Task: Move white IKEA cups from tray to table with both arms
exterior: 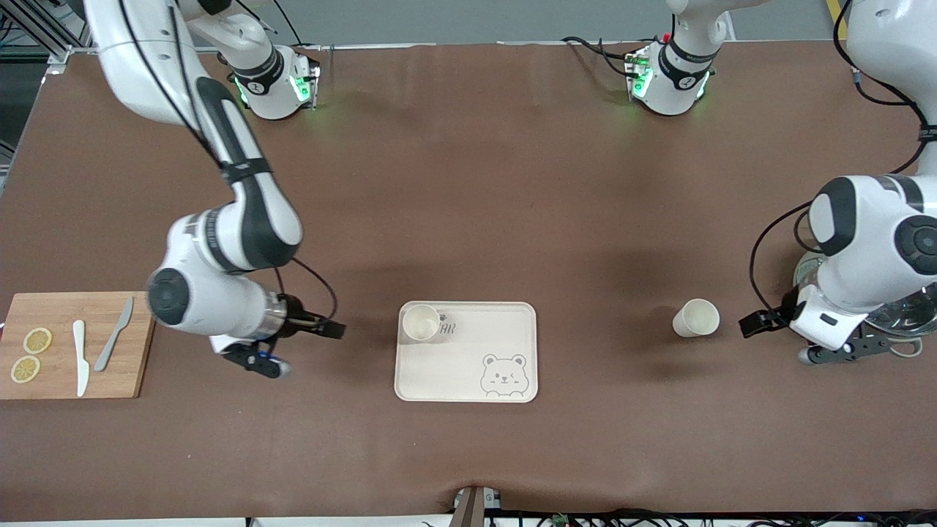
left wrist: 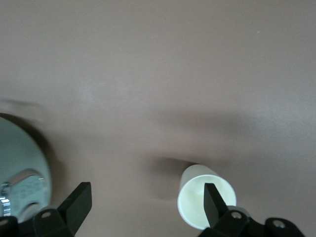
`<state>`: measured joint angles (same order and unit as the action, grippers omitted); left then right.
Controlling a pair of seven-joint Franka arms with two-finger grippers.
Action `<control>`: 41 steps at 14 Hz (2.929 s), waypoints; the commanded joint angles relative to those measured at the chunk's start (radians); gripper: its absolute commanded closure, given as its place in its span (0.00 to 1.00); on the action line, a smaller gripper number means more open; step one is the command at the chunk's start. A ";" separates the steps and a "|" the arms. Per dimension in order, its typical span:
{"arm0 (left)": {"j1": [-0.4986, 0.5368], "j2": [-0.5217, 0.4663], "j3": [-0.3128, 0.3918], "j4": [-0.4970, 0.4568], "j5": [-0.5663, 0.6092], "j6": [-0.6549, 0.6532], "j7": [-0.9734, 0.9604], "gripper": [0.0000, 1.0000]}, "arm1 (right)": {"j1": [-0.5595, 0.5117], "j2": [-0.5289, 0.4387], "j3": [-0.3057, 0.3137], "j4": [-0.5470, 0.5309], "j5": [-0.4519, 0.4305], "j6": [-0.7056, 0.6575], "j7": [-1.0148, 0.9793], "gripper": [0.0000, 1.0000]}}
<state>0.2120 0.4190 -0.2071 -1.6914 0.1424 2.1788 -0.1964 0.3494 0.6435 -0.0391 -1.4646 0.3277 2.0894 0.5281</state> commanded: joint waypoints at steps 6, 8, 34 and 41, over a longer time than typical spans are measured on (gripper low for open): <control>0.075 -0.095 -0.008 0.145 0.006 -0.263 0.160 0.00 | 0.141 0.077 -0.013 0.026 0.004 0.066 0.154 0.00; 0.076 -0.137 -0.009 0.147 0.006 -0.319 0.166 0.00 | 0.141 0.087 -0.013 0.026 0.005 0.095 0.155 0.00; 0.005 -0.457 -0.020 0.205 -0.047 -0.686 0.169 0.00 | 0.070 -0.002 -0.030 -0.015 -0.029 -0.015 0.008 1.00; -0.137 -0.529 0.129 0.127 -0.145 -0.729 0.169 0.00 | -0.139 -0.235 -0.068 -0.330 -0.139 -0.014 -0.481 1.00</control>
<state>0.0903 -0.0685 -0.1078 -1.5258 0.0333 1.4490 -0.0430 0.3059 0.5128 -0.1193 -1.6597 0.2058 2.0591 0.2048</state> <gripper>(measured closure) 0.000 0.978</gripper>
